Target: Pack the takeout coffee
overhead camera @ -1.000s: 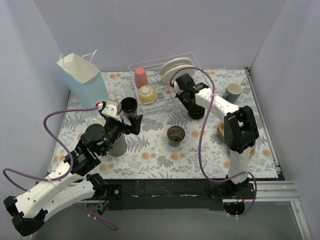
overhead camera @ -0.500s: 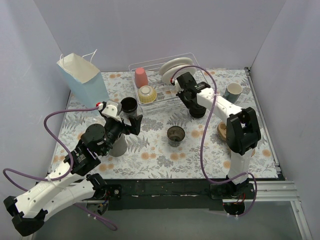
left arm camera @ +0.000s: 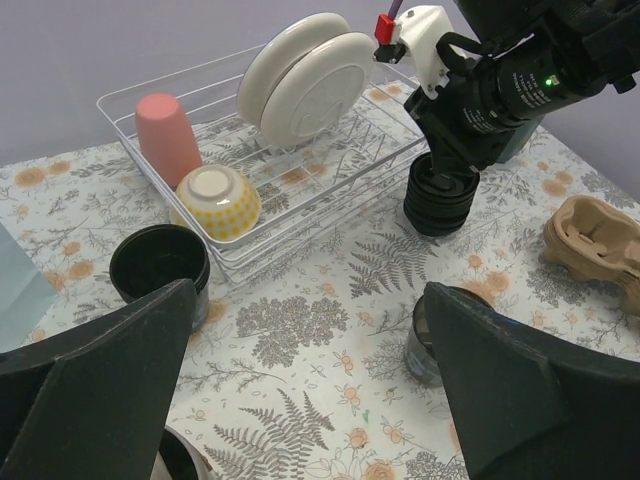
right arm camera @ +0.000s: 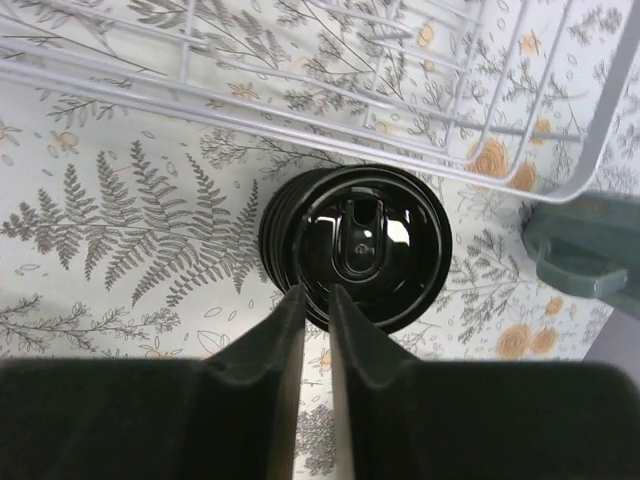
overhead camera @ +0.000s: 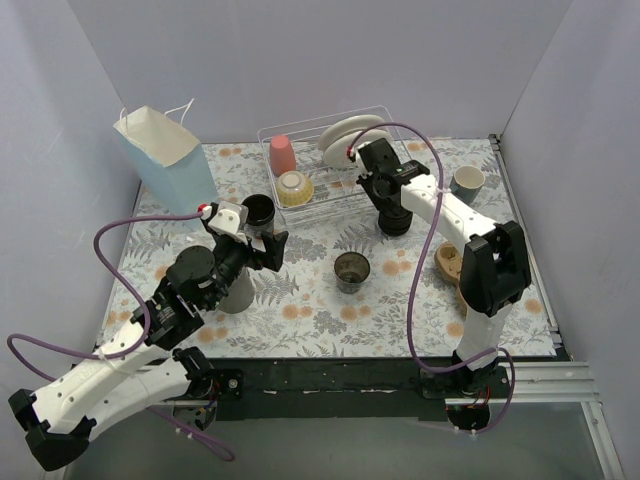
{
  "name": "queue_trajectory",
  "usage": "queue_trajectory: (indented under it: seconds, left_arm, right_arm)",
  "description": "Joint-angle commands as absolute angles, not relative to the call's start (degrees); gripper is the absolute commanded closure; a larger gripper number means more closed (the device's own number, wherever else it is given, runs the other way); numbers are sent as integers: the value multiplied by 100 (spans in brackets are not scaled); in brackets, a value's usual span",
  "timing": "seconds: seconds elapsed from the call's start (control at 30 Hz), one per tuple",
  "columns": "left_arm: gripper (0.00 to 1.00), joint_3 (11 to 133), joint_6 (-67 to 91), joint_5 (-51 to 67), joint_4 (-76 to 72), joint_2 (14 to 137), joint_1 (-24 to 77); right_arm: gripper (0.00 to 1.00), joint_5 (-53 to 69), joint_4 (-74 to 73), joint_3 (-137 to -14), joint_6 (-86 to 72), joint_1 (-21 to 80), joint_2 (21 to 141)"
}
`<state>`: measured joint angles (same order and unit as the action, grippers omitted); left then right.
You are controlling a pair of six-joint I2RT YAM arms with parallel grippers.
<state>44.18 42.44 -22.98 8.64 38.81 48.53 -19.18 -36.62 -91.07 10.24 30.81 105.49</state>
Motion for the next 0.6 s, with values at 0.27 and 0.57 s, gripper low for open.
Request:
queue_trajectory:
  seconds: [0.27,0.57]
  left_arm:
    - [2,4359,4192,-2250,940,3902,4834]
    - [2,4351,4175,-2268,940,3893,4834]
  right_arm:
    - [58,-2567,-3234,-8877,-597,2268,10265]
    - [55,-2303,-3129,-8666,-888,2092,10433]
